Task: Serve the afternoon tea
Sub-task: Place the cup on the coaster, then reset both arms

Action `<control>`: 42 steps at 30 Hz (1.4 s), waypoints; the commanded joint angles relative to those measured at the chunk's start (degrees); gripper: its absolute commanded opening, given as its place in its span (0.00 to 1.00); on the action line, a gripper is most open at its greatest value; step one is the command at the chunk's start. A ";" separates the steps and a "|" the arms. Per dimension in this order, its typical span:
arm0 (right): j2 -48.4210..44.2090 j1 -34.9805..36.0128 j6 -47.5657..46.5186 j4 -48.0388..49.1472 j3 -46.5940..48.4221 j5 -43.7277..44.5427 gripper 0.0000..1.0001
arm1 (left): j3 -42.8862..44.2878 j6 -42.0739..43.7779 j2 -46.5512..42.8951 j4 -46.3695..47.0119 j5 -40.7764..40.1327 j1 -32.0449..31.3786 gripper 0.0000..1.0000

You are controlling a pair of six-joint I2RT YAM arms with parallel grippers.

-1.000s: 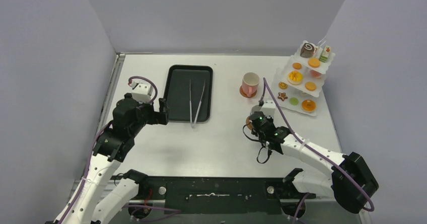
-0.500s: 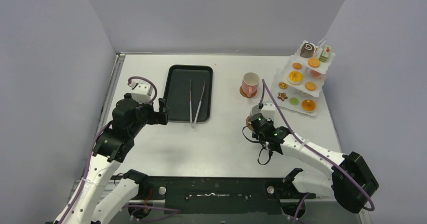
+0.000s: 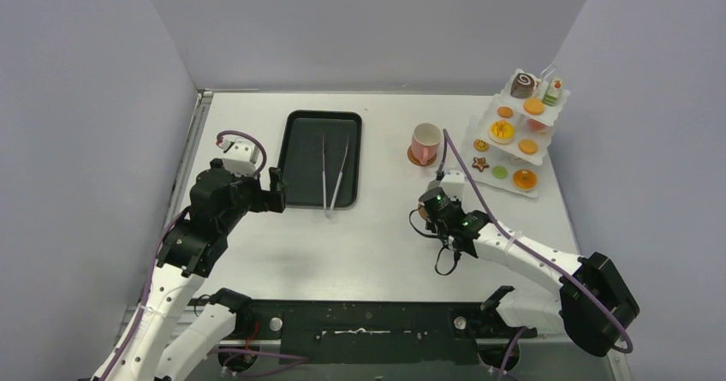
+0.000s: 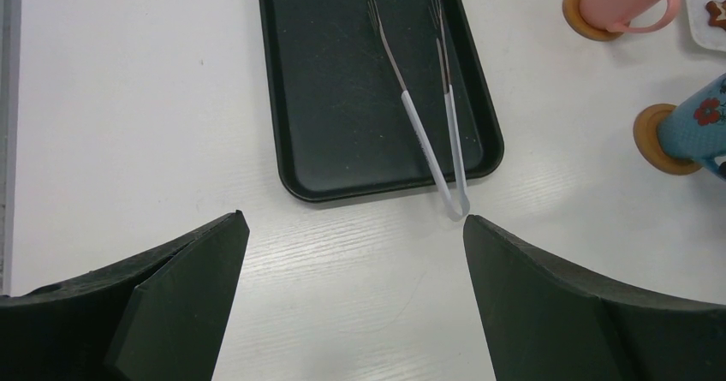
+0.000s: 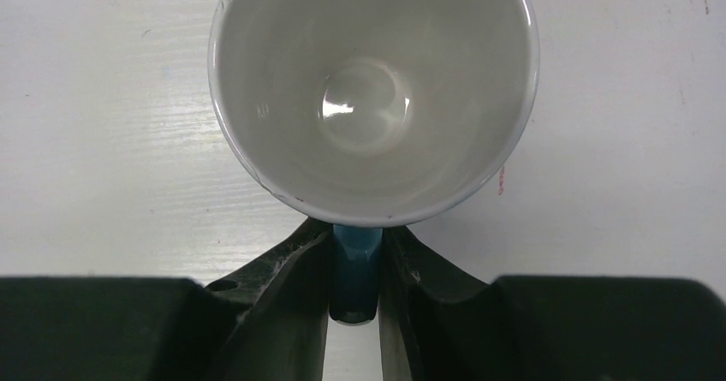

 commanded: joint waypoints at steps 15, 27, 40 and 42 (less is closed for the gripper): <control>-6.89 0.42 1.19 -13.40 10.15 2.28 0.75 | 0.21 -0.17 -0.13 3.15 1.54 -0.46 0.97; -14.16 0.33 -3.31 -27.69 28.70 1.37 1.00 | 8.69 -9.53 4.58 -0.06 12.65 -0.74 0.97; -22.72 0.33 -2.81 -27.51 30.14 -0.40 1.00 | 9.62 -15.54 7.45 1.27 21.73 -0.82 0.97; -23.49 0.31 -2.68 -26.79 28.91 -0.85 1.00 | 8.20 -15.40 7.01 2.87 22.80 -0.82 0.97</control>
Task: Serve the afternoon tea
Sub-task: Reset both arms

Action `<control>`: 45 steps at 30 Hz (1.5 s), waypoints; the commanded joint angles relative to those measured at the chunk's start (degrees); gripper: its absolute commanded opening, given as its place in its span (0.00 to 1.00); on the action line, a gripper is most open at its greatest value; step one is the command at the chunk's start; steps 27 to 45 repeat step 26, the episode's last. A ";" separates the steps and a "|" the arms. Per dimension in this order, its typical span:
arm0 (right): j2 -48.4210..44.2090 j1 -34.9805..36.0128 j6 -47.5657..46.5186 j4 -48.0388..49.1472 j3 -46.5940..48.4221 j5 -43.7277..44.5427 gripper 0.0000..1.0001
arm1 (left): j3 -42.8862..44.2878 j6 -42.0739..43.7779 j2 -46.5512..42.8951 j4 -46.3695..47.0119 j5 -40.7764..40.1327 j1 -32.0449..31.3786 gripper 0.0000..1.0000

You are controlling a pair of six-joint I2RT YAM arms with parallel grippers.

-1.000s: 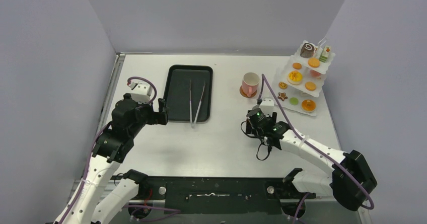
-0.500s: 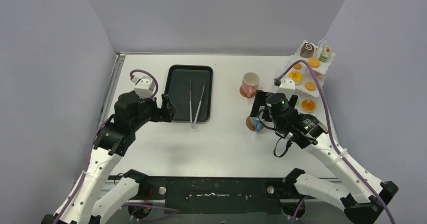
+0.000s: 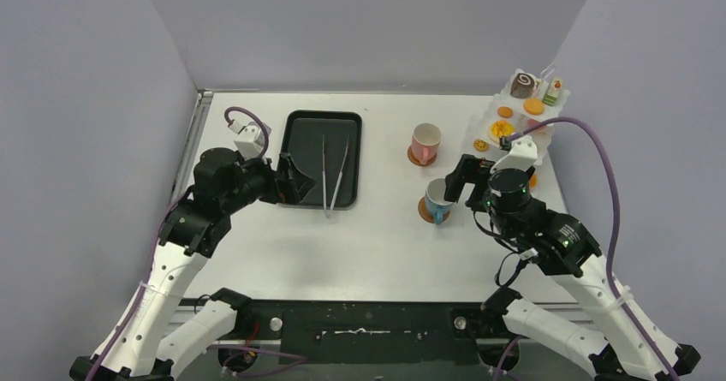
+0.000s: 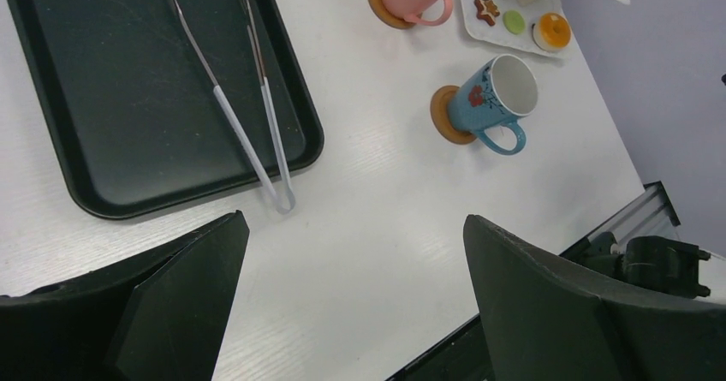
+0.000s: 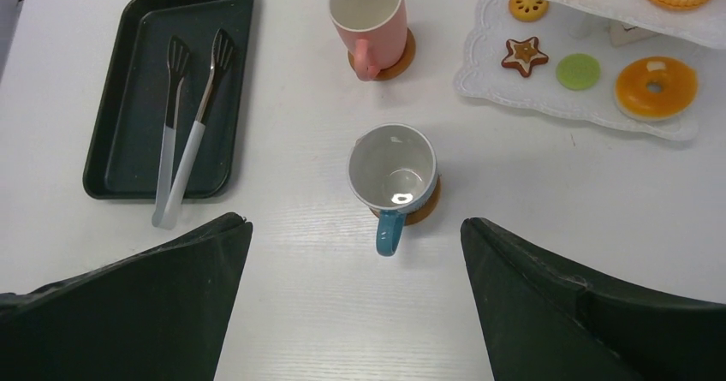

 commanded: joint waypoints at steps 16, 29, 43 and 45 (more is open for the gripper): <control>-2.79 0.13 1.33 1.67 -3.34 -0.99 1.00 | -4.70 -1.57 -1.63 11.99 3.71 -0.21 0.97; -3.83 0.14 2.44 2.82 -4.50 -1.64 1.00 | -3.67 -0.33 -3.00 10.86 2.32 -0.21 0.97; -3.83 0.14 2.44 2.82 -4.50 -1.64 1.00 | -3.67 -0.33 -3.00 10.86 2.32 -0.21 0.97; -3.83 0.14 2.44 2.82 -4.50 -1.64 1.00 | -3.67 -0.33 -3.00 10.86 2.32 -0.21 0.97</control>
